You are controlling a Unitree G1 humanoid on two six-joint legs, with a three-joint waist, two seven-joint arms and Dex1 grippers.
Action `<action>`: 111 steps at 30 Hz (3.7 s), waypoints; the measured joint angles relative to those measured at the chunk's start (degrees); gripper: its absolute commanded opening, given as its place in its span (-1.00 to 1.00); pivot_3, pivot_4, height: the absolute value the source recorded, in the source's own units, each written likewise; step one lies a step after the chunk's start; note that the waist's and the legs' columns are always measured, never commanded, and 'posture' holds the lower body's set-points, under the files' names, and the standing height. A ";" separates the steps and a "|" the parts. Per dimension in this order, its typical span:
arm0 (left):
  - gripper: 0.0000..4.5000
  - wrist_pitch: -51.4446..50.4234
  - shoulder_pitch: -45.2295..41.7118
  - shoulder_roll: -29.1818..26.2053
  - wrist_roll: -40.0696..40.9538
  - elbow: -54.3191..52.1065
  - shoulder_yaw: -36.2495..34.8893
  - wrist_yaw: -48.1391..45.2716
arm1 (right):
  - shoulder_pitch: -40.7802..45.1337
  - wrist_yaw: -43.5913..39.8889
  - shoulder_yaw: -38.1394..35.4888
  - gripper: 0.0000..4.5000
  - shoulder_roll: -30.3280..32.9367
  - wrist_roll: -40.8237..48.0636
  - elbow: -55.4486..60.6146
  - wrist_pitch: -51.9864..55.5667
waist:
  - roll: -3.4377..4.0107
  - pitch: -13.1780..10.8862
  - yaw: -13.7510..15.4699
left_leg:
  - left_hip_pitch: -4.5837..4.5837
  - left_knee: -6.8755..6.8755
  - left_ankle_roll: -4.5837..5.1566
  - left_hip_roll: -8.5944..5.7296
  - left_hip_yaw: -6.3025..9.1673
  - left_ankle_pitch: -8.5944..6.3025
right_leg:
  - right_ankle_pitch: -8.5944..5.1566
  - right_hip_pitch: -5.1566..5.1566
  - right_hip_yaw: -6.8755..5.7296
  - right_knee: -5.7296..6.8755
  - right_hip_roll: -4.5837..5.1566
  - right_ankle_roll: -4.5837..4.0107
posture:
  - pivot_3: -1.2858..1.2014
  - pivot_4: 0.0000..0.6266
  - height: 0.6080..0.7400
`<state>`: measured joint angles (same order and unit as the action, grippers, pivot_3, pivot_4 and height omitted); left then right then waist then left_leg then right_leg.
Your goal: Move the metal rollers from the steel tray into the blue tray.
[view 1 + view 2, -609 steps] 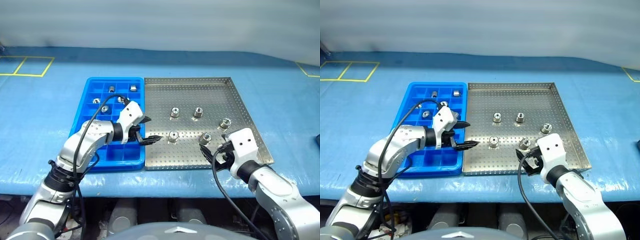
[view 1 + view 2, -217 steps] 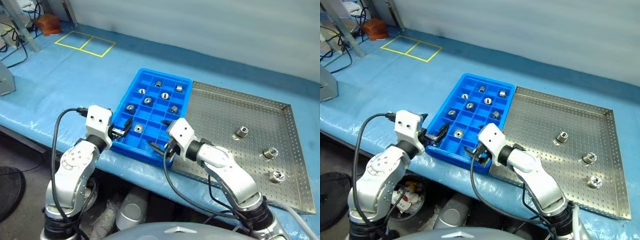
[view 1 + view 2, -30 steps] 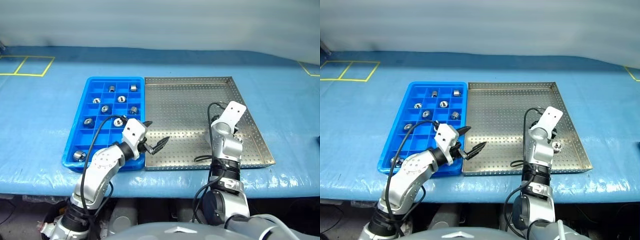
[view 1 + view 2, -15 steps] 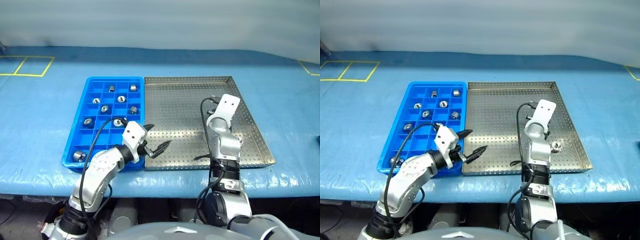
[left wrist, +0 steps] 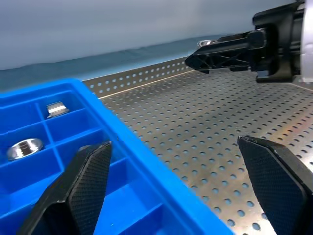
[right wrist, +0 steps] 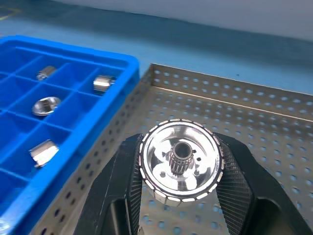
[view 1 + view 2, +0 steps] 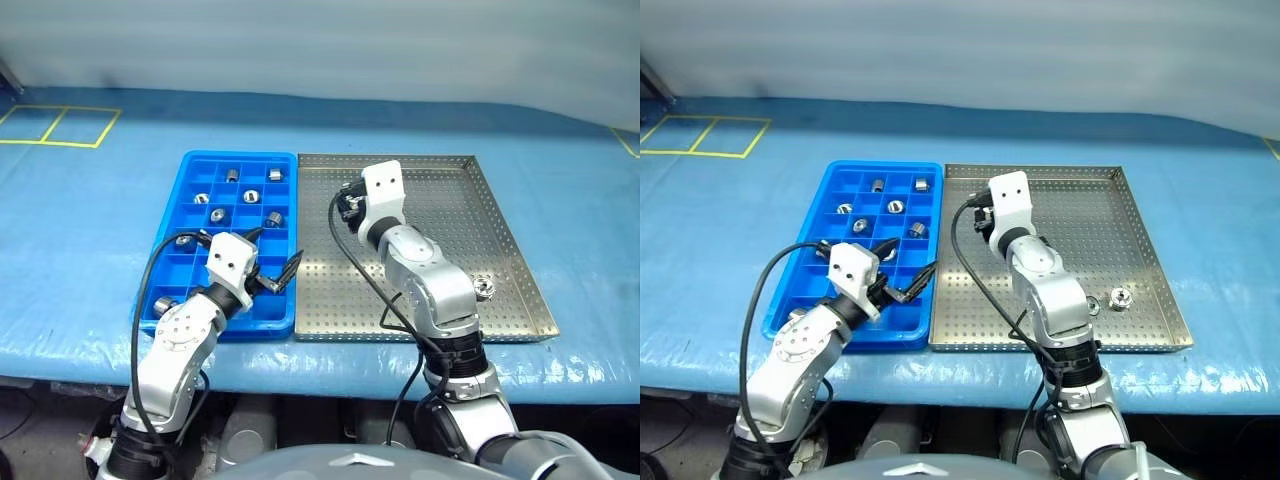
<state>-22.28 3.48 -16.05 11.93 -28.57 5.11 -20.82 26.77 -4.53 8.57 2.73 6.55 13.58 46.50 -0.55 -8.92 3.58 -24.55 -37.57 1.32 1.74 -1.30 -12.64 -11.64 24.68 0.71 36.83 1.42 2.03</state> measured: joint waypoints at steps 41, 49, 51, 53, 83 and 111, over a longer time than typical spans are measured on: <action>1.00 -2.17 13.07 -0.18 0.51 -12.11 -10.05 4.54 | -1.90 -11.68 10.74 0.35 -5.26 0.50 -11.02 -4.77 | -0.11 0.06 20.94 | -0.64 0.25 -0.49 0.34 -0.30 -0.20 | -0.22 0.84 -0.56 -0.11 -0.14 -0.30 | 0.45 -0.52 1.00; 1.00 -2.62 10.01 -0.74 1.01 -11.03 -8.89 2.86 | -4.57 -10.05 8.33 0.99 -3.67 0.55 -5.03 -2.16 | -0.13 0.08 20.38 | -0.65 0.25 -0.60 0.38 -0.23 -0.17 | -0.23 0.81 -0.64 -0.06 -0.18 -0.33 | 0.38 -0.52 1.00; 1.00 -2.83 8.47 -1.41 1.19 -9.85 -8.66 2.03 | -5.31 -9.14 7.48 0.99 -3.42 0.57 -2.67 -1.67 | -0.12 0.08 20.06 | -0.66 0.24 -0.61 0.38 -0.19 -0.16 | -0.23 0.80 -0.67 -0.06 -0.20 -0.33 | 0.34 -0.52 1.00; 1.00 -3.58 6.08 -2.35 1.76 -8.68 -7.55 0.93 | -6.34 -8.28 6.05 0.99 -2.50 0.58 0.97 -0.77 | -0.13 0.09 19.66 | -0.67 0.19 -0.62 0.38 -0.15 -0.15 | -0.24 0.78 -0.71 -0.06 -0.20 -0.34 | 0.31 -0.52 1.00; 1.00 3.90 -33.55 1.49 -1.64 30.61 18.80 -27.22 | -42.08 -0.30 -9.11 0.99 8.62 -1.39 41.32 7.89 | -0.12 0.14 -5.03 | 0.01 -0.34 -0.32 0.25 0.00 -0.06 | -0.11 -0.15 -0.17 0.14 -0.30 -0.17 | -0.06 -0.52 1.00; 1.00 26.04 -48.43 22.87 -17.06 73.05 24.00 -25.24 | -58.55 7.41 -9.10 0.99 7.82 -1.67 43.87 -4.02 | -0.14 0.14 -10.62 | 0.00 -0.41 -0.01 0.03 -0.06 -0.12 | 0.00 -0.08 0.14 0.09 -0.04 0.07 | -0.18 -0.52 1.00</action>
<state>3.76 -44.95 6.82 -5.14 44.48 29.11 -46.07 -31.78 2.88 -0.53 10.55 4.88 57.45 42.48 -0.69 -8.78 -7.04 -24.55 -37.98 1.31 1.77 -1.36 -12.76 -11.65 24.60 0.85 36.92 1.38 2.09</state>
